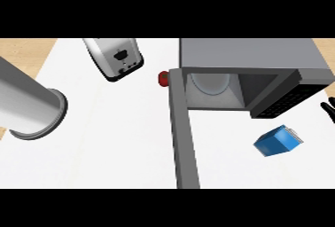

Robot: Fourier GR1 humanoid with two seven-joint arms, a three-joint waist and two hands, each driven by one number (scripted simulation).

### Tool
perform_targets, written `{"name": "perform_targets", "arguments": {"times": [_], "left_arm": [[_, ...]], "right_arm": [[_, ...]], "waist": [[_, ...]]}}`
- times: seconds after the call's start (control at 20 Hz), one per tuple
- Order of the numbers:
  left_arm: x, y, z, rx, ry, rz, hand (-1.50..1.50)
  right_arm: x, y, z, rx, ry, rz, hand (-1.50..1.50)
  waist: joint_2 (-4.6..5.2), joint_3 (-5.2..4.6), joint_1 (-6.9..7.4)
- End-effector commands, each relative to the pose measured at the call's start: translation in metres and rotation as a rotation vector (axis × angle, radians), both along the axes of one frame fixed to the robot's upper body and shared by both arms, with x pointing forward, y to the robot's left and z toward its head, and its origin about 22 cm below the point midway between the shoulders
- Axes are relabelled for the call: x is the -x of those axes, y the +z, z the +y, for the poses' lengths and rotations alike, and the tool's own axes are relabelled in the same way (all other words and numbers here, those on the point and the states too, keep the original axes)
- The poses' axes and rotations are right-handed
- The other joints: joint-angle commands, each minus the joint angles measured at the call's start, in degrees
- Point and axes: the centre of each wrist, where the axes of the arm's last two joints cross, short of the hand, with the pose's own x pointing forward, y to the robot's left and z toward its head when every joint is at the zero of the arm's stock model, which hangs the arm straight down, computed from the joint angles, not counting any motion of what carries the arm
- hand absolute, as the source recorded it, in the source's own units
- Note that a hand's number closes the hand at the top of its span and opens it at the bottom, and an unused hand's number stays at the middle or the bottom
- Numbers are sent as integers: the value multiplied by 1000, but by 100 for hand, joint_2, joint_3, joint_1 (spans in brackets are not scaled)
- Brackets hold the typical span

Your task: Pick up the milk, place it into the microwave and close the microwave

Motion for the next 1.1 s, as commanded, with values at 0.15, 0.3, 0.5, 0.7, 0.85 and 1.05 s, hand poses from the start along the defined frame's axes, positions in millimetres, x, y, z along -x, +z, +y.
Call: {"name": "perform_targets", "arguments": {"times": [0.15,0.3,0.5,0.7,0.85,1.05], "left_arm": [[33,16,0,33,-69,-94,-150],[37,9,13,24,-45,-91,-150],[41,13,11,21,-65,-95,-150],[40,12,0,33,-58,-75,-150],[48,15,9,29,-67,-81,-150],[54,7,18,39,-62,-86,-150]], "right_arm": [[-11,-48,-18,55,-101,67,-150],[-1,-66,-36,54,-107,100,-150],[1,-103,-34,103,-126,133,-150],[-11,-119,-47,122,-132,142,-150],[-13,-143,-32,156,-132,148,-150],[-10,-148,-48,212,-135,132,-150]], "waist": [[-2,5,107],[-5,2,53],[7,12,95],[30,17,63],[22,18,115],[13,13,92]]}}
